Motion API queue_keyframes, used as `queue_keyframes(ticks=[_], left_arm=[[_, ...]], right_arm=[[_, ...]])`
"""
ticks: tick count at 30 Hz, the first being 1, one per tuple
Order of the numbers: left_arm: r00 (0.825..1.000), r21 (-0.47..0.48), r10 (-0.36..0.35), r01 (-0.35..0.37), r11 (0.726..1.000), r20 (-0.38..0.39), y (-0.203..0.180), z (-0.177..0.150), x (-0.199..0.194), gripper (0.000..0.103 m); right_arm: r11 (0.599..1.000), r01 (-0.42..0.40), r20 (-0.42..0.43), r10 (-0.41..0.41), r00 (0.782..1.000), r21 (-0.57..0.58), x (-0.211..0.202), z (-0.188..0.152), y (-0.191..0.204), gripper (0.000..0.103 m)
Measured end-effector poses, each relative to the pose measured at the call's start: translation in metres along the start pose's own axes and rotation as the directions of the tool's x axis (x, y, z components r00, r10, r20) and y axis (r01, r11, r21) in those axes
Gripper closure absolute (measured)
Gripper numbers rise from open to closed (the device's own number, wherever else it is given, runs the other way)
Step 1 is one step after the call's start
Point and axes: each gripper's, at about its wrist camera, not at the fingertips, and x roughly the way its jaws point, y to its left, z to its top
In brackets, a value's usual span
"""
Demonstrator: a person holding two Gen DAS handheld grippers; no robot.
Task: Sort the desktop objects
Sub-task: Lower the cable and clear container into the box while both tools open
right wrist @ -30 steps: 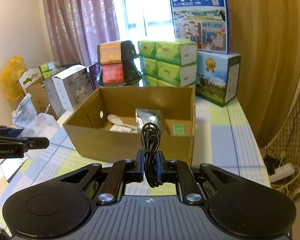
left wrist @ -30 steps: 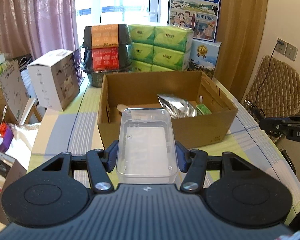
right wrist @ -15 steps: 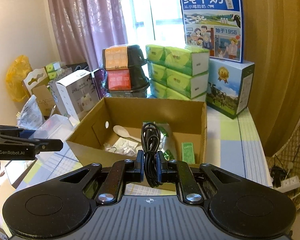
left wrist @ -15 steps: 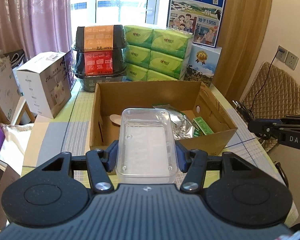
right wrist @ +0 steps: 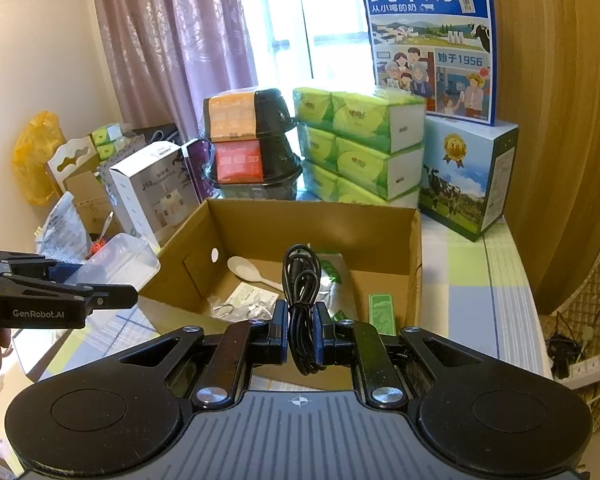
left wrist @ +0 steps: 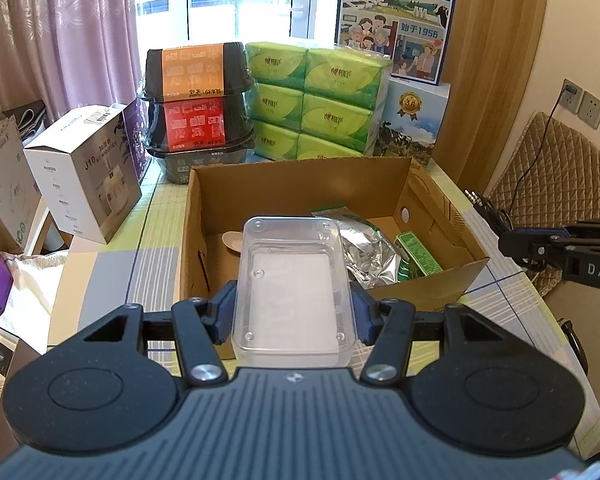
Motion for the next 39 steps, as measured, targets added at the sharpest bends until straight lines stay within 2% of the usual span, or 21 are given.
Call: queue_keyframes(ticks=[39], left_arm=[[0.998, 0.032, 0.035, -0.034, 0.999, -0.049, 0.018, 0.036, 0.058, 0.051]], right_arm=[[0.999, -0.004, -0.027, 0.003, 1.0, -0.033, 0.054, 0.039, -0.009, 0.094]])
